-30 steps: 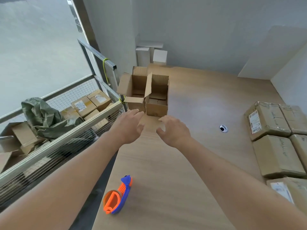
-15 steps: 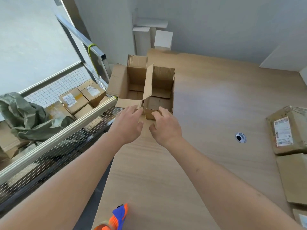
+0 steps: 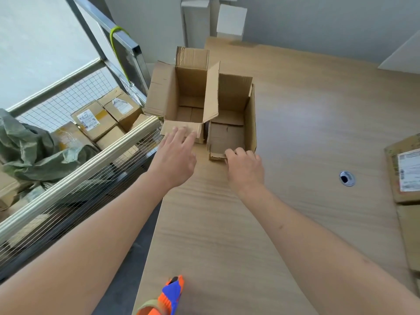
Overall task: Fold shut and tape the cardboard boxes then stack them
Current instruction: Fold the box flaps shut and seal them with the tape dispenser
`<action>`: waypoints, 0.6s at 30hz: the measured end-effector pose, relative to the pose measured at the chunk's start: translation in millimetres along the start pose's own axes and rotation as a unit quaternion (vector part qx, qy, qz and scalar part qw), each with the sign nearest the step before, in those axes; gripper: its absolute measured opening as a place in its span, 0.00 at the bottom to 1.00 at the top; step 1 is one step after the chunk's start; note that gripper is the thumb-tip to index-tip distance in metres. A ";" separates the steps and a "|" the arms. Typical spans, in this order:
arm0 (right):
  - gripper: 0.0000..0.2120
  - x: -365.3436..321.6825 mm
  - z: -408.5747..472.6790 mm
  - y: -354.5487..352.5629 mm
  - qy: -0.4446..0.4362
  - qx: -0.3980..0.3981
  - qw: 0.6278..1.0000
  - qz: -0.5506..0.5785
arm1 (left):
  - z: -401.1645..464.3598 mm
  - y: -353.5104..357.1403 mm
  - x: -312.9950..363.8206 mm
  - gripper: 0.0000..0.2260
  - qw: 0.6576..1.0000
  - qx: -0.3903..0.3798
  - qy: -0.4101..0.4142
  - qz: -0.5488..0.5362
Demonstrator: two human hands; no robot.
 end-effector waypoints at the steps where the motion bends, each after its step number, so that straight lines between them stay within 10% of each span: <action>1: 0.10 3.9 -7.5 -1.0 -0.002 -0.003 1.000 0.002 | -3.3 -4.6 3.6 0.26 1.000 0.005 0.001 0.004; 18: 0.17 75.0 -194.6 20.9 0.024 -0.177 0.983 -0.033 | -130.7 9.9 121.1 0.26 0.997 -0.056 0.029 -0.044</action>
Point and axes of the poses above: each hand's wrist, its own z-axis towards the middle knuckle, its own y-axis out of the palm, x = y × z, the point moved 9 cm from there along z, towards the middle knuckle, and after that the axes turned 14 degrees about y, right-handed, at the moved point
